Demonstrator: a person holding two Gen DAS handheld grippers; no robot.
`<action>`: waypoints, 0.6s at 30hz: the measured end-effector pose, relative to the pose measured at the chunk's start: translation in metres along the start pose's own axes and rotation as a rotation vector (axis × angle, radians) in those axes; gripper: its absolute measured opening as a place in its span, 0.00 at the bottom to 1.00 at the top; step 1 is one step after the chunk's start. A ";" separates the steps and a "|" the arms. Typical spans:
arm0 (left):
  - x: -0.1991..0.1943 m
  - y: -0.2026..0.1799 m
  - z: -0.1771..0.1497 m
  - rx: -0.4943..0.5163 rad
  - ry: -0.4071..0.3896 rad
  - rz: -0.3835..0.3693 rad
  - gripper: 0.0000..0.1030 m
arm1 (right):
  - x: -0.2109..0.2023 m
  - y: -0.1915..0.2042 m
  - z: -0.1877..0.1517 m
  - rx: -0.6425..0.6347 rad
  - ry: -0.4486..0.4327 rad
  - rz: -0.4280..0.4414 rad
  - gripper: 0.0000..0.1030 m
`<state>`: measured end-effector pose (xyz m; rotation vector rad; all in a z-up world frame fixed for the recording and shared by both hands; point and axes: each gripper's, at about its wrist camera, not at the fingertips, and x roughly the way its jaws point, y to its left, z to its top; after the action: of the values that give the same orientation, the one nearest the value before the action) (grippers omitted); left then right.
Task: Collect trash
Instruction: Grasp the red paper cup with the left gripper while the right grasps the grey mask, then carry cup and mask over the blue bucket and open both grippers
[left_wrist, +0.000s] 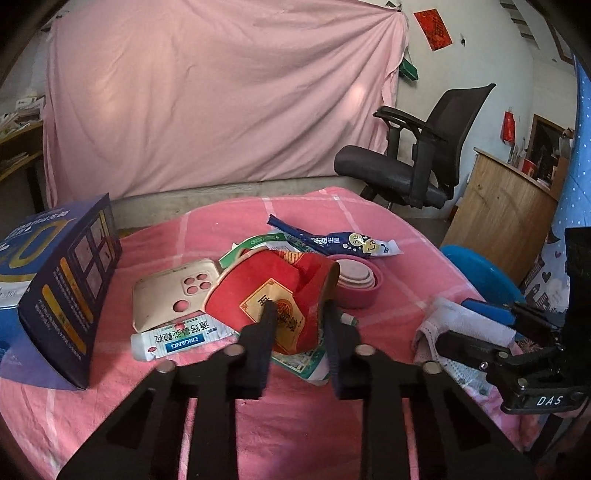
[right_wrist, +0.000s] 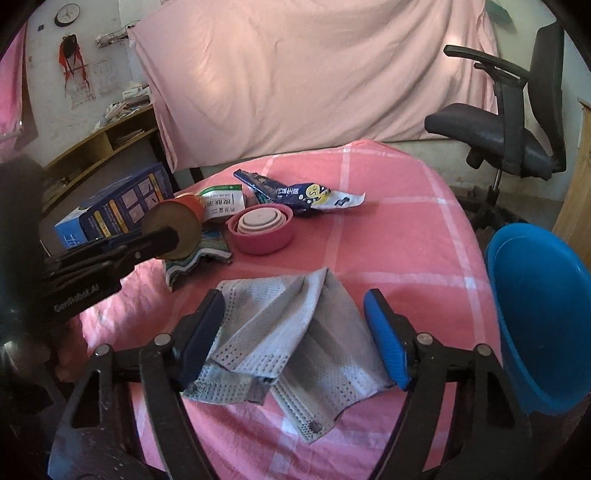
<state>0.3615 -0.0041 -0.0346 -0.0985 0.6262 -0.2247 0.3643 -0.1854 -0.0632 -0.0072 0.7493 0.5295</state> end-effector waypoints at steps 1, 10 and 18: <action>-0.001 0.001 0.000 -0.003 -0.002 0.003 0.13 | 0.000 0.000 0.000 0.001 0.001 0.006 0.96; -0.017 -0.008 -0.006 -0.006 -0.042 0.066 0.09 | -0.010 0.007 -0.005 -0.007 -0.036 0.072 0.48; -0.044 -0.026 -0.005 0.004 -0.143 0.097 0.09 | -0.044 0.015 -0.007 -0.067 -0.239 0.068 0.35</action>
<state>0.3192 -0.0193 -0.0098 -0.0796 0.4869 -0.1237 0.3263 -0.1936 -0.0372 0.0191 0.4998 0.6080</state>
